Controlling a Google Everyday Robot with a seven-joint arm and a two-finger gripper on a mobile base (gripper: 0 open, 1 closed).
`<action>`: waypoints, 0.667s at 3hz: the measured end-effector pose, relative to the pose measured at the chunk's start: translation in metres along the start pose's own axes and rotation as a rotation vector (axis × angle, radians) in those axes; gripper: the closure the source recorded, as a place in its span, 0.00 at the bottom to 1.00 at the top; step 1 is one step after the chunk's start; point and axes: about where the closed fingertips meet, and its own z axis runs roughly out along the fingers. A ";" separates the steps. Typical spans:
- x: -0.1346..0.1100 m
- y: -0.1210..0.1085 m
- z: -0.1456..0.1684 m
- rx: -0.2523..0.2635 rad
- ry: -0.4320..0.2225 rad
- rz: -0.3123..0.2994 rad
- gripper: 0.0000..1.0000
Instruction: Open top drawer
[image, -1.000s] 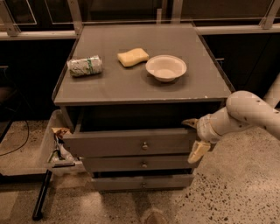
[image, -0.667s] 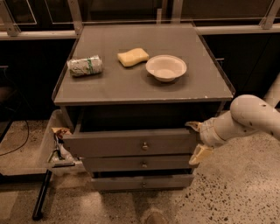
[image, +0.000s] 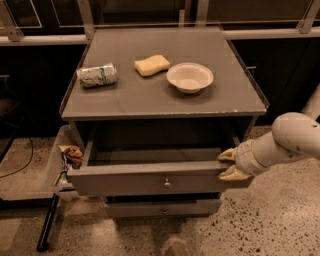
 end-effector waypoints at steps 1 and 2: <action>0.001 0.013 -0.011 0.001 0.006 0.005 0.94; 0.001 0.015 -0.012 0.001 0.008 0.006 0.00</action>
Offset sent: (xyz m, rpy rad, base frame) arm -0.0118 -0.0034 0.0046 -0.0038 0.0014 -0.0044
